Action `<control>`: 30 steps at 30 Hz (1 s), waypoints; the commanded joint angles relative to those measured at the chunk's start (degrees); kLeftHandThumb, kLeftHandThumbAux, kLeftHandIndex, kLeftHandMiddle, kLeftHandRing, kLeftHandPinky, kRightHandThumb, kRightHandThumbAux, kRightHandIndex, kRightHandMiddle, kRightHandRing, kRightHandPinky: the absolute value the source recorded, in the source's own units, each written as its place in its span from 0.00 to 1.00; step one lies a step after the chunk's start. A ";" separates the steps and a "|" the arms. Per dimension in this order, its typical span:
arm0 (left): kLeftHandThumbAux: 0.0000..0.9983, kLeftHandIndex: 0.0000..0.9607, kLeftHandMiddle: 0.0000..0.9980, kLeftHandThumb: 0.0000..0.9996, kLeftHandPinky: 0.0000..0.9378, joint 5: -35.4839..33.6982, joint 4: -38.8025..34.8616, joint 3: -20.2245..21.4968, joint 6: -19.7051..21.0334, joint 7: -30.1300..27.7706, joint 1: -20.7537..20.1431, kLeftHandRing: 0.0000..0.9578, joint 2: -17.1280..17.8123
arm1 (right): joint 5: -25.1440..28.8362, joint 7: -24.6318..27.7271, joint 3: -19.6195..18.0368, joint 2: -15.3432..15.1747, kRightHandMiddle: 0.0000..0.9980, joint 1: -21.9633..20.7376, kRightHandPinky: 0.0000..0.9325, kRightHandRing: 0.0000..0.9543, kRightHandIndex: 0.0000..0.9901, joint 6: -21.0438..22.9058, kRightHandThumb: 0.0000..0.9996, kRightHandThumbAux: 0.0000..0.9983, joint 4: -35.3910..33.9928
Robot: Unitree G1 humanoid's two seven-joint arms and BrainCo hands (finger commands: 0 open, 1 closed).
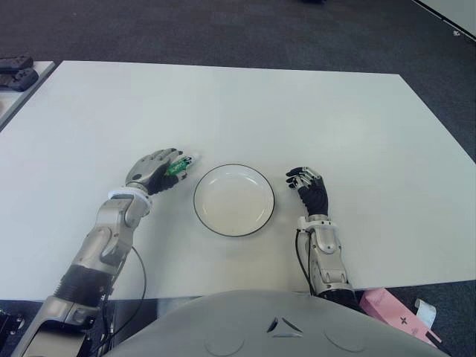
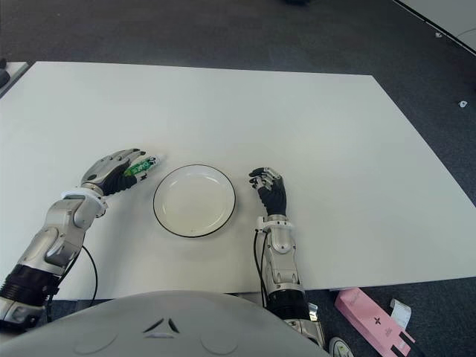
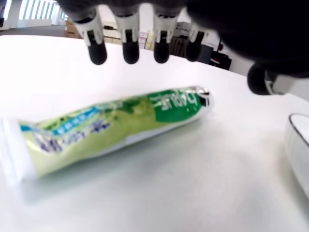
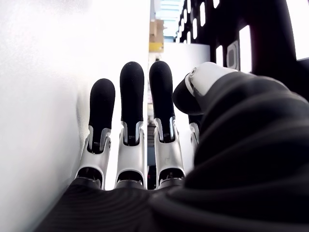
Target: Put the toothpaste on the table into the plate.
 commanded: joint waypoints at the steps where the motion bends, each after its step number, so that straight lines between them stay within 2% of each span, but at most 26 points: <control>1: 0.12 0.00 0.00 0.50 0.00 0.28 2.72 -2.37 -0.11 -3.00 -1.42 0.00 1.38 | 0.05 0.07 0.08 0.09 0.48 1.72 0.51 0.50 0.43 2.90 0.71 0.73 2.13; 10: 0.09 0.00 0.00 0.47 0.00 0.82 7.05 -5.43 -0.15 -4.22 -3.83 0.00 2.35 | 0.31 0.12 0.00 0.17 0.49 1.99 0.53 0.51 0.43 2.82 0.71 0.73 2.09; 19: 0.10 0.00 0.00 0.49 0.00 0.54 8.13 -8.44 1.33 -10.23 -6.13 0.00 3.86 | 0.94 0.47 -0.22 0.33 0.49 2.35 0.52 0.51 0.43 2.43 0.71 0.73 1.92; 25: 0.11 0.00 0.00 0.51 0.00 -0.14 8.83 -9.72 2.26 -12.25 -7.11 0.00 4.13 | 0.59 0.38 -0.07 0.23 0.49 2.60 0.52 0.51 0.43 2.33 0.71 0.73 1.67; 30: 0.12 0.00 0.00 0.53 0.00 -0.55 14.40 -11.35 1.83 -12.86 -10.04 0.00 3.45 | 0.18 0.29 0.07 0.02 0.49 2.88 0.52 0.51 0.43 2.70 0.71 0.73 1.42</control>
